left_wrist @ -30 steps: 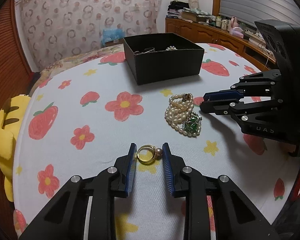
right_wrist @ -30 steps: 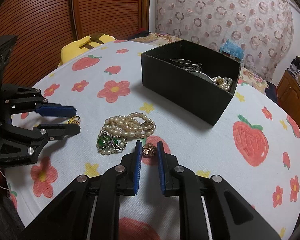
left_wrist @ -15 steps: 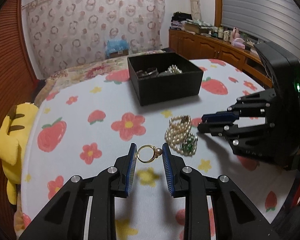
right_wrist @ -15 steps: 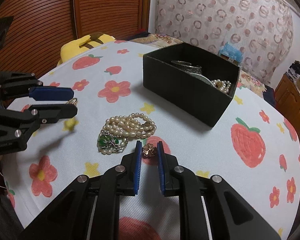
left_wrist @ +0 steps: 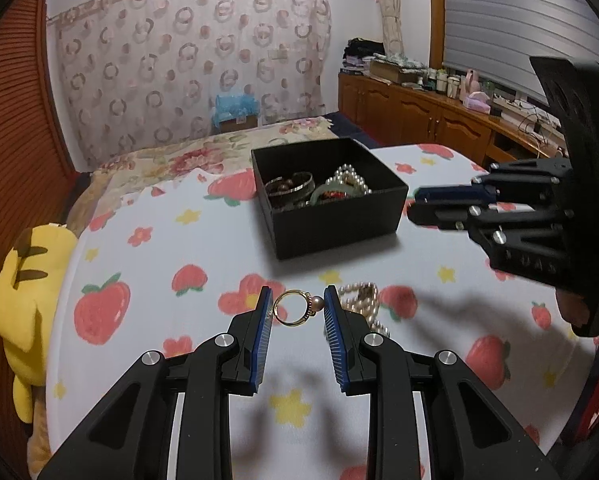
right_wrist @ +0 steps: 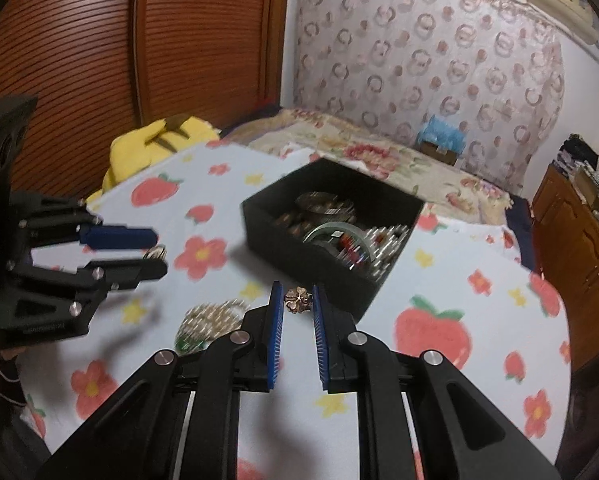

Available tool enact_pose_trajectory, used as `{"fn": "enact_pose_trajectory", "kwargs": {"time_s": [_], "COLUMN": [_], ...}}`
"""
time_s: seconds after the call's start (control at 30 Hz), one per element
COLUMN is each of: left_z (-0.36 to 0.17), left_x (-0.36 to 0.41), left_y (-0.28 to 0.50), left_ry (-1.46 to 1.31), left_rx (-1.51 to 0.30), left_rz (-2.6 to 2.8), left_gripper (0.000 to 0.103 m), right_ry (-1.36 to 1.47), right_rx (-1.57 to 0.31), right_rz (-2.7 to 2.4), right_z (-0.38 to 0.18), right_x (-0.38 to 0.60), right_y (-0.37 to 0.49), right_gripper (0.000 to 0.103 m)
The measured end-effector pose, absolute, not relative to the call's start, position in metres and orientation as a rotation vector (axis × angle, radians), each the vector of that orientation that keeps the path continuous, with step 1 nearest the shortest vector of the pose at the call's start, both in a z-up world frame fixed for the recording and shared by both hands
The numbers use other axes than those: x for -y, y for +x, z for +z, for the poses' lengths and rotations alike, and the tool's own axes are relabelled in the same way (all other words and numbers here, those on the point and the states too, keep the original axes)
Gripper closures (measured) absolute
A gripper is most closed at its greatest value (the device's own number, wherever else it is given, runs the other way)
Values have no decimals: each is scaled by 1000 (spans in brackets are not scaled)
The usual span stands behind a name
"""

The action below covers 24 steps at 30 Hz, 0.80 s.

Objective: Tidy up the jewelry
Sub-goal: 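Carry the ring and brooch over the box and open both grippers to drop them in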

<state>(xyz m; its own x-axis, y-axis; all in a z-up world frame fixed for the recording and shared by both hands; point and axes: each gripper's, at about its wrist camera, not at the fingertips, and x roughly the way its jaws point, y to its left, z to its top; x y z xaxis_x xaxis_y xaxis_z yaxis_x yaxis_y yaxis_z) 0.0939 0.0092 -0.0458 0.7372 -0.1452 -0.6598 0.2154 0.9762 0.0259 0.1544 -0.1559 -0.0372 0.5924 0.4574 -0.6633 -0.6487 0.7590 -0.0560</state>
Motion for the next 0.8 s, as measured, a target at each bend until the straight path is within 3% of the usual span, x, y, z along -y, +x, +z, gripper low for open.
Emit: {"fn": "enact_pose_trajectory", "kwargs": {"time_s": [0.67, 0.77, 0.8], "left_z": [-30, -29, -28], "left_x": [-1, -1, 0], "left_y": [146, 154, 157], "left_ry": [101, 94, 94], "left_rx": [-691, -689, -687], "left_rz": [-191, -195, -195], "left_gripper": [78, 78, 78], "right_ry": [-213, -207, -202], "right_rx": [-699, -693, -692], "right_rz": [602, 598, 601], "right_z": [-33, -32, -31], "right_x": [156, 157, 158], "right_y": [226, 227, 228], "right_gripper": [86, 71, 70]}}
